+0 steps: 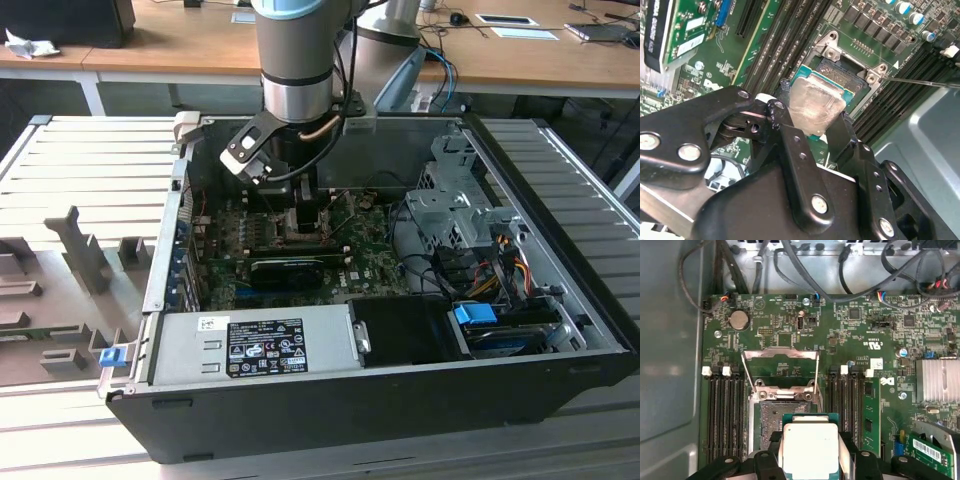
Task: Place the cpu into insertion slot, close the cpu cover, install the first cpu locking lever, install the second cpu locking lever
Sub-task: 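Place the cpu into insertion slot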
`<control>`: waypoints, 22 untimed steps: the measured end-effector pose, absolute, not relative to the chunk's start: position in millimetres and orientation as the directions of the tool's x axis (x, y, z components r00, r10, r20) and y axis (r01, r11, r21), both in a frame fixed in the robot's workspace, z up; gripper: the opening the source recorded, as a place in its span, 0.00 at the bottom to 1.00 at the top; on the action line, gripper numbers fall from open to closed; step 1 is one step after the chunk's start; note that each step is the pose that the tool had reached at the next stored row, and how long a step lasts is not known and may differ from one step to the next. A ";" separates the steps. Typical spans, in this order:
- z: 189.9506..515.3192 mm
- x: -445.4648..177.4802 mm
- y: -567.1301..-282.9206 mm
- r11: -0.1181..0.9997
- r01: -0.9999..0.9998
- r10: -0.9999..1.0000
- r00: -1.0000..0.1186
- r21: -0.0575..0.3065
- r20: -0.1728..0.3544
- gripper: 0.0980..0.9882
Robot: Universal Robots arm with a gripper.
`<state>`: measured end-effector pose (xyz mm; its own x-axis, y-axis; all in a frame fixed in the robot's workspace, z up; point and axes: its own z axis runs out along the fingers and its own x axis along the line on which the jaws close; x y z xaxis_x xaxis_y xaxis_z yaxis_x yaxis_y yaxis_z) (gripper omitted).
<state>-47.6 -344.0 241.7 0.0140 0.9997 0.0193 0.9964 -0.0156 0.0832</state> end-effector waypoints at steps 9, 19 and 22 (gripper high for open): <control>236.8 -51.2 -342.8 -0.029 0.996 0.999 0.028 0.083 0.019 0.48; 223.5 -53.6 -332.8 -0.031 0.996 0.999 0.029 0.083 0.019 0.48; 221.0 -53.5 -332.5 -0.031 0.996 0.999 0.029 0.083 0.019 0.48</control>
